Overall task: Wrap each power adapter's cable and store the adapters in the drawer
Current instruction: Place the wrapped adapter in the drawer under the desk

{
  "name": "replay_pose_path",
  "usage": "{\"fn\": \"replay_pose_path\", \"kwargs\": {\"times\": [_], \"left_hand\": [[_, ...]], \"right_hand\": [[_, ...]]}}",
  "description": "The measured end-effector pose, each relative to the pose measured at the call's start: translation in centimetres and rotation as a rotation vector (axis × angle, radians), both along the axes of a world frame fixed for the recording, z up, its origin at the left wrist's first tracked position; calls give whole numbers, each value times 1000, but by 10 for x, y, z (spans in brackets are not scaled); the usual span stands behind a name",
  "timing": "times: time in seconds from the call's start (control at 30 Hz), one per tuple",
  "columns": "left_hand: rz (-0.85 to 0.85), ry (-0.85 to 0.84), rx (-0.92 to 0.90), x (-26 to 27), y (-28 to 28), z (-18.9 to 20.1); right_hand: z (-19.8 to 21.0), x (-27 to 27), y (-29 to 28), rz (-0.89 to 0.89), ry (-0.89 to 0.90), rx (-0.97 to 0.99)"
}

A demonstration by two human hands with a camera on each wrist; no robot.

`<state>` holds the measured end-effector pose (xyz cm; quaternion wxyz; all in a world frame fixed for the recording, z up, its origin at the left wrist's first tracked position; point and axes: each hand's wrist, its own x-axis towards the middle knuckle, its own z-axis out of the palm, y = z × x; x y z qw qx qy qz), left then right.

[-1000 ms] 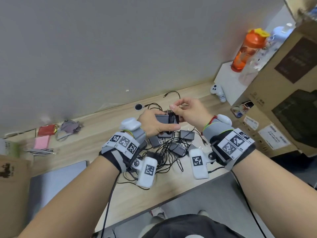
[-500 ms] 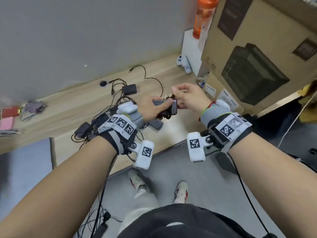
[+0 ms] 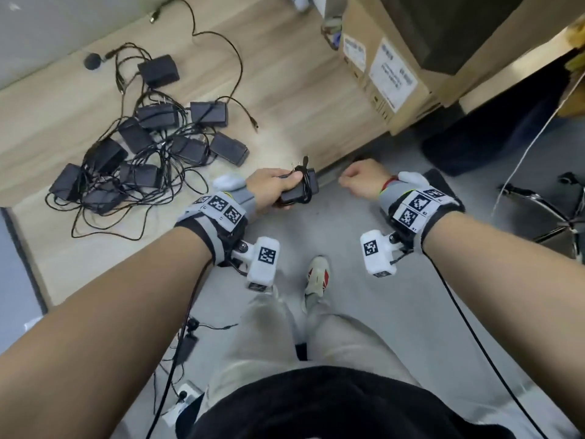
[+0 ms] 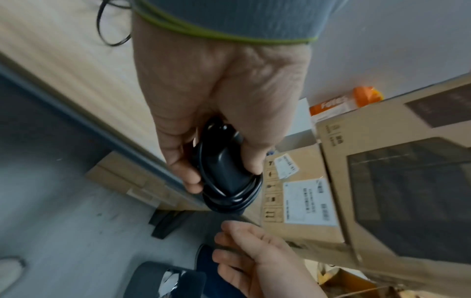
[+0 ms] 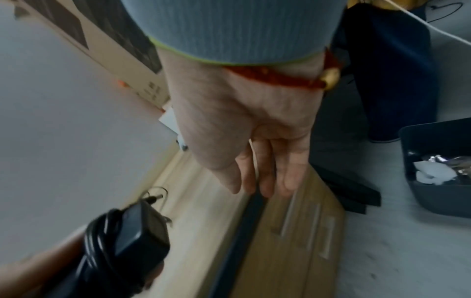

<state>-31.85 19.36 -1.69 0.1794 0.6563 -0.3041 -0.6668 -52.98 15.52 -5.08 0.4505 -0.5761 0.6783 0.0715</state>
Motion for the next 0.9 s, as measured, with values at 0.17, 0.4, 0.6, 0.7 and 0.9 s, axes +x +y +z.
{"fn": "replay_pose_path", "kwargs": {"times": [0.17, 0.4, 0.6, 0.7, 0.9], "left_hand": [[-55, 9, 97, -14, 22, -63], [108, 35, 210, -18, 54, -152], [179, 75, 207, -18, 60, -190], [204, 79, 198, -18, 59, -196], [224, 98, 198, -23, 57, -207]], "right_hand": [[-74, 6, 7, 190, 116, 68], [-169, 20, -4, 383, 241, -23], [-217, 18, -19, 497, 293, -88], [-226, 16, -27, 531, 312, -111], [-226, 17, -27, 503, 229, -159]]}}
